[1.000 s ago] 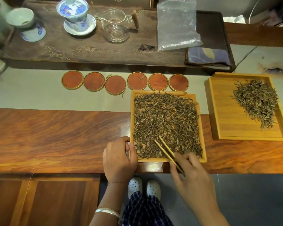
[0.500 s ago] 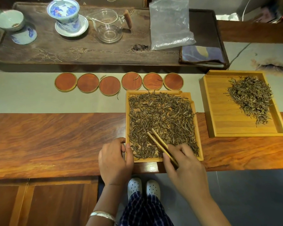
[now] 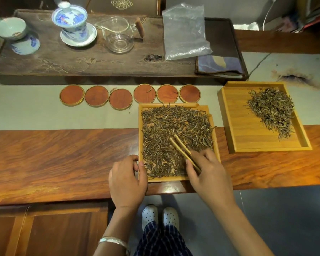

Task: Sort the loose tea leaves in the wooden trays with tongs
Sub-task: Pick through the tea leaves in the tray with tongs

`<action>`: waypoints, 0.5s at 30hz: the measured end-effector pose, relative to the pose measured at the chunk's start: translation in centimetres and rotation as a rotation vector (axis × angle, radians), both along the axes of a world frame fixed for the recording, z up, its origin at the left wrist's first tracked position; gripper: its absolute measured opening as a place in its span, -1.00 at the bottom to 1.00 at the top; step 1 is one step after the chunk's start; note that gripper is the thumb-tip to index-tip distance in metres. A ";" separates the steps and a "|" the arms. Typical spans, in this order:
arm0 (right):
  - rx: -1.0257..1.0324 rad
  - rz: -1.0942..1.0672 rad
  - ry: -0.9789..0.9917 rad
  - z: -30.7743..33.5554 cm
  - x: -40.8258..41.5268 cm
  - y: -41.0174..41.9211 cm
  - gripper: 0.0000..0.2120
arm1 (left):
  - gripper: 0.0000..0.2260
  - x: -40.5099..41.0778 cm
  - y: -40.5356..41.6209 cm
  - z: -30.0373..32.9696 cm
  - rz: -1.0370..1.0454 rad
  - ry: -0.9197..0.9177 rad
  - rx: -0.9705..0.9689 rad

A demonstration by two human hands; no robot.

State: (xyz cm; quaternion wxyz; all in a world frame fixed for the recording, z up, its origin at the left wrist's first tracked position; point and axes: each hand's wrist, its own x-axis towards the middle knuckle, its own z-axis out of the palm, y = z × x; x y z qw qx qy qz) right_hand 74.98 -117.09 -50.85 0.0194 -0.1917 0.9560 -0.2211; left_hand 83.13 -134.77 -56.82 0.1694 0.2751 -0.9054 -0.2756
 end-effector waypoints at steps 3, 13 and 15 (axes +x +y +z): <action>0.055 0.003 -0.022 0.1 0.2 0.4 -0.77 | -0.91 0.0 -0.1 0.0 0.002 0.006 -0.009; 0.053 0.062 -0.020 0.4 0.5 -1.6 -0.79 | -0.85 -0.2 -0.2 0.3 -0.010 0.015 -0.015; 0.045 0.036 -0.016 0.4 0.6 -1.1 -0.79 | -0.82 -0.2 -0.3 0.5 -0.006 0.014 -0.016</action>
